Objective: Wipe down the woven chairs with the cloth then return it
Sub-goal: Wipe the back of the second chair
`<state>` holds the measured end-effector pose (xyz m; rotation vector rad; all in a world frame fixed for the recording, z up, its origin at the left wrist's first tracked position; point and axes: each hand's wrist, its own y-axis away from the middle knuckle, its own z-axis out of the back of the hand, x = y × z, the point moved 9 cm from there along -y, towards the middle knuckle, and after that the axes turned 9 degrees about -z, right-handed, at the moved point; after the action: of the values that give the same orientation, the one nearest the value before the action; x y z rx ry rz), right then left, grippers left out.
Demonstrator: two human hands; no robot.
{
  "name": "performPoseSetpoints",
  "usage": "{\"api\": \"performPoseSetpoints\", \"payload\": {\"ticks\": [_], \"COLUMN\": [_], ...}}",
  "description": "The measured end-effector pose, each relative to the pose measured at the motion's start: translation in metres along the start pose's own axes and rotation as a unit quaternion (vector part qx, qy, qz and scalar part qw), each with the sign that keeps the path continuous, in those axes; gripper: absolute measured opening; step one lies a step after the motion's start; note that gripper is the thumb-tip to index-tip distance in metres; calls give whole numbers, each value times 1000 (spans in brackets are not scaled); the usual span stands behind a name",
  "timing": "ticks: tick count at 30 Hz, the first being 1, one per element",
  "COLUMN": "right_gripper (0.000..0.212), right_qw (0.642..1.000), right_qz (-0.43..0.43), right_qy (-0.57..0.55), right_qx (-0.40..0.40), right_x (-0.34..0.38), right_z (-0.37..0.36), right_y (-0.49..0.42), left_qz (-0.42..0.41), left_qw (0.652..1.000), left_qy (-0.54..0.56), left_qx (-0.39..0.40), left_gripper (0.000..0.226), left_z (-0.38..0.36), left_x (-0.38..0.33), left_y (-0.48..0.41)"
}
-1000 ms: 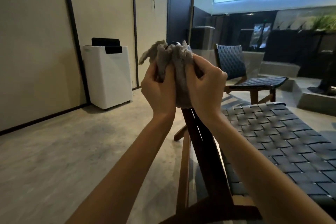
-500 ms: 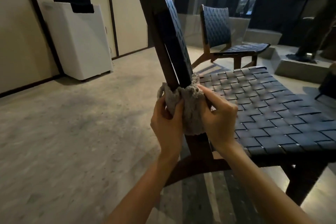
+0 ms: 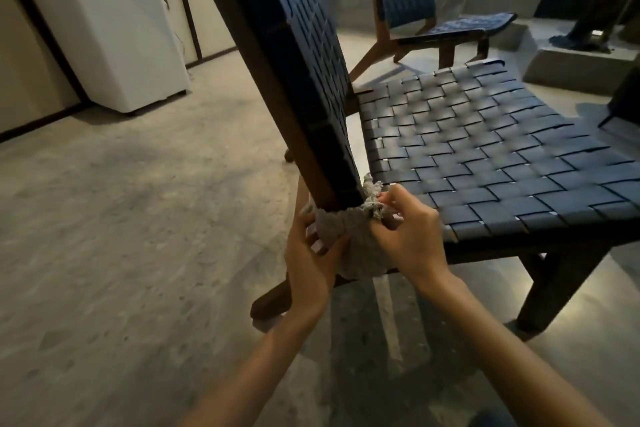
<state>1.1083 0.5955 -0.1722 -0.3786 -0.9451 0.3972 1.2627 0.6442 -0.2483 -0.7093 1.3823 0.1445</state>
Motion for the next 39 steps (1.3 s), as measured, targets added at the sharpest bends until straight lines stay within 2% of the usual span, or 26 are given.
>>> {"api": "performPoseSetpoints", "payload": {"ticks": [6, 12, 15, 18, 20, 21, 24, 25, 26, 28, 29, 33, 34, 36, 39], "right_gripper": [22, 42, 36, 23, 22, 21, 13, 11, 11, 13, 15, 16, 17, 22, 20], "right_qw": [996, 964, 940, 913, 903, 900, 895, 895, 893, 890, 884, 891, 893, 891, 897], "right_qz": [-17, -90, -109, -122, -135, -143, -147, -135, -131, -115, -117, -130, -138, -171, -203], "right_qy": [12, -18, 30, 79, 105, 117, 166, 183, 200, 215, 217, 174, 170, 166, 159], "right_qx": [86, 248, 323, 382, 395, 394, 387, 383, 381, 386, 398, 398, 393, 387, 358], "right_x": [-26, -21, -5, 21, 40, 51, 92, 103, 126, 153, 172, 250, 265, 287, 309], "right_z": [-13, -15, -4, 21, 47, 62, 111, 122, 143, 167, 181, 225, 233, 245, 260], "right_y": [-16, -25, -24, -28, -37, -45, -73, -80, -94, -107, -118, -158, -168, -184, -203], "left_qz": [14, 131, 191, 222, 226, 229, 251, 245, 242, 198, 178, 118, 87, 19, -69], "left_qw": [995, 980, 959, 931, 918, 915, 915, 905, 889, 866, 860, 855, 853, 843, 795], "left_qy": [-94, -147, -208, -274, -291, -287, -181, -166, -163, -215, -241, -302, -311, -333, -370], "left_qx": [-1, 17, 29, 90, 145, 166, 257, 306, 353, 406, 413, 406, 410, 422, 476], "left_gripper": [46, 34, 23, 14, 14, 18, 41, 49, 47, 26, 23, 59, 59, 41, 27], "left_z": [-4, 0, 4, 9, 8, 7, -11, -19, -23, -29, -28, -12, -8, 0, 7], "left_x": [15, -2, -28, -66, -98, -116, -177, -190, -218, -255, -280, -376, -398, -436, -472], "left_y": [11, 6, 2, 1, 3, 1, -6, -8, -14, -26, -39, -97, -113, -142, -169]}}
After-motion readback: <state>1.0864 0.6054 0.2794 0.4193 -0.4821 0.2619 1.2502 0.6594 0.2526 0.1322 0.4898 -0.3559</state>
